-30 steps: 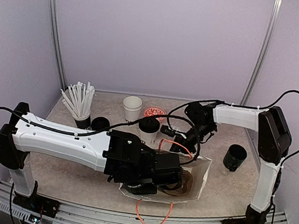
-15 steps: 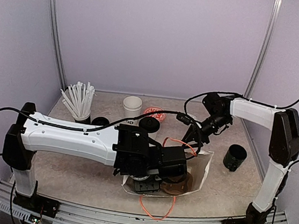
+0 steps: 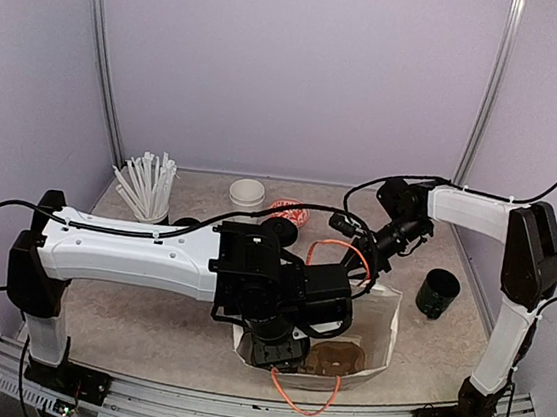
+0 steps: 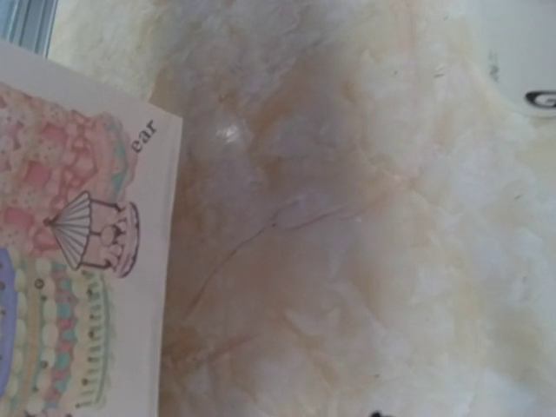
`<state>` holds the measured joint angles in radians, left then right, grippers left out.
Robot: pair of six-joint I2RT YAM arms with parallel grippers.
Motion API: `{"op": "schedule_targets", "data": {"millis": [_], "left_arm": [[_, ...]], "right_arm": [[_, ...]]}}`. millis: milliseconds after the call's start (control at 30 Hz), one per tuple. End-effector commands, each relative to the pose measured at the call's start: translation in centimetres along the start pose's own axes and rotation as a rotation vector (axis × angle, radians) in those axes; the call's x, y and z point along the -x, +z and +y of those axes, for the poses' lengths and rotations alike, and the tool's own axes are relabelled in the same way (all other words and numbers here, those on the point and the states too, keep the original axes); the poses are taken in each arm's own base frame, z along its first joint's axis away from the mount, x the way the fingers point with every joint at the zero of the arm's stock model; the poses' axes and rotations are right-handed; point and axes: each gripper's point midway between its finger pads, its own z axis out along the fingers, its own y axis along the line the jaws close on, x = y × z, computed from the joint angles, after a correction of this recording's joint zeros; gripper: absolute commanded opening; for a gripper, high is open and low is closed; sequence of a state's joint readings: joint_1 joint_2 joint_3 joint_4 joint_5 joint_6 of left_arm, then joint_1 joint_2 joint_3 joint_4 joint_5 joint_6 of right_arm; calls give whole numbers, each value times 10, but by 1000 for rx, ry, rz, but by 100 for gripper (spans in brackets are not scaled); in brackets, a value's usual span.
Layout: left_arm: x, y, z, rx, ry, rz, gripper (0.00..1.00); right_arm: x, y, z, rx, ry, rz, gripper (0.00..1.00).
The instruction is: Pack the takeout coffee
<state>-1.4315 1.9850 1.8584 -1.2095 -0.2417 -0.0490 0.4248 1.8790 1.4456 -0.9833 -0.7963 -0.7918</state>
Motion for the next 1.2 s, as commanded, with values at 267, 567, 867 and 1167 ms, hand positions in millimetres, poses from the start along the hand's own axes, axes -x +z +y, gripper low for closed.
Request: {"op": "schedule_targets", "data": {"millis": [267,567,867,1167], "left_arm": [[-3,25,3,-121,-120,91,71],[-14,46,5,-113,-128,155,71],[-9,55,8,-69,-140,165,73],[35,1,31,-3,-190,-33,86]], "right_arm": [[-7,-3,11,24,2,-18,44],[-13,-2,13,37,5,-23,44],[-11,-6,16,30,-3,-27,44],[-6,-14,19,13,-10,-35,44]]}}
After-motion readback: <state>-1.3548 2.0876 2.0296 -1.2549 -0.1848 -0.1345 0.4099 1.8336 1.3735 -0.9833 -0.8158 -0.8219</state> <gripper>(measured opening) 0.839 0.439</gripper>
